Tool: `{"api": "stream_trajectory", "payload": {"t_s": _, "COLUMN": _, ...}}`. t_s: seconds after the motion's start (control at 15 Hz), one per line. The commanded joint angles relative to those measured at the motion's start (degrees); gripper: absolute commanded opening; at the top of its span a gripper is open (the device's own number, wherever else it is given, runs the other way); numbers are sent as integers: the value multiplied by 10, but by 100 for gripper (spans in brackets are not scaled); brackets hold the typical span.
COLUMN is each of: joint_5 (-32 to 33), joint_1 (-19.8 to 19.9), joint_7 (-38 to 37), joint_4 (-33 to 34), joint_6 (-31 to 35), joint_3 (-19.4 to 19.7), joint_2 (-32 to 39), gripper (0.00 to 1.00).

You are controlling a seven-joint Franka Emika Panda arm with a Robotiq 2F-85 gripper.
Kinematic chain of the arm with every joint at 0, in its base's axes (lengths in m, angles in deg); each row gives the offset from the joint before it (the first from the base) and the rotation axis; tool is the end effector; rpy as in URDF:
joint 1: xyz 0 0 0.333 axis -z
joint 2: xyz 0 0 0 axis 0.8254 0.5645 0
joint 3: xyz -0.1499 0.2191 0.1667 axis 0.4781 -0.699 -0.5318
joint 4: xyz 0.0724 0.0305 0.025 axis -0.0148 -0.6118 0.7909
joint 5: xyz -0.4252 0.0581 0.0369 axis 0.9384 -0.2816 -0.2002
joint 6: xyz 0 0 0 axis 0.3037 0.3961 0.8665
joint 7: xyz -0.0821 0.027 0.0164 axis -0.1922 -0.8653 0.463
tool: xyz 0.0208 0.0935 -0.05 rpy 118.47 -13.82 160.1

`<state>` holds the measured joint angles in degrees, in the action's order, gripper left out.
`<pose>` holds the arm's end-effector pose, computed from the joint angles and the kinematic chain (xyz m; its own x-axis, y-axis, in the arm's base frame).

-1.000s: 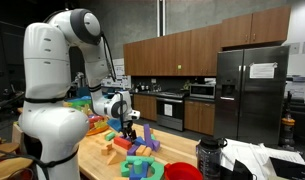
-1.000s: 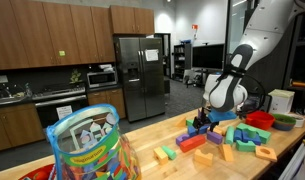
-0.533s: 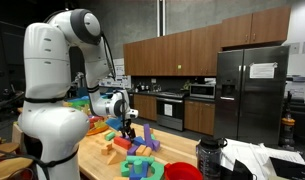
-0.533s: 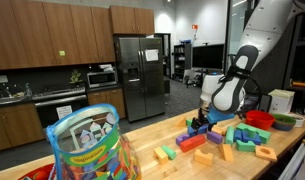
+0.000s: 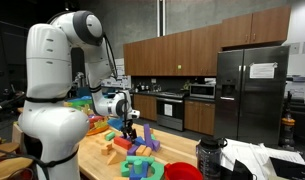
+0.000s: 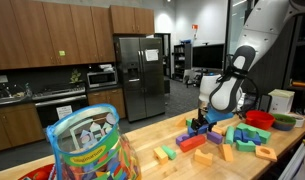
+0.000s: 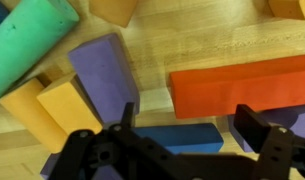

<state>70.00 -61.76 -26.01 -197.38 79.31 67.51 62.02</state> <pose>0.4211 0.0636 0.1735 0.9528 -0.2761 0.1262 -0.2742 -0.9611 -0.0331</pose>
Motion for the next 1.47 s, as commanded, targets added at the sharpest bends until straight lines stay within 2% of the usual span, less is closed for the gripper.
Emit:
{"api": "stream_trajectory", "payload": {"t_s": 0.0, "joint_5": -30, "joint_1": 14, "joint_7": 34, "joint_4": 13, "joint_6": -17, "joint_3": 11, "joint_2": -2, "gripper": 100}}
{"api": "stream_trajectory", "payload": {"t_s": 0.4, "joint_5": -102, "joint_1": 39, "joint_7": 107, "joint_4": 19, "joint_6": -26, "joint_3": 12, "joint_2": -3, "gripper": 100}}
{"api": "stream_trajectory", "payload": {"t_s": 0.87, "joint_5": -260, "joint_1": 75, "joint_7": 257, "joint_4": 27, "joint_6": -65, "joint_3": 3, "joint_2": 6, "gripper": 100}}
{"api": "stream_trajectory", "payload": {"t_s": 1.13, "joint_5": -283, "joint_1": 92, "joint_7": 289, "joint_4": 34, "joint_6": -89, "joint_3": 11, "joint_2": 5, "gripper": 100}}
{"api": "stream_trajectory", "payload": {"t_s": 1.4, "joint_5": -272, "joint_1": 93, "joint_7": 280, "joint_4": 35, "joint_6": -91, "joint_3": 14, "joint_2": 6, "gripper": 100}}
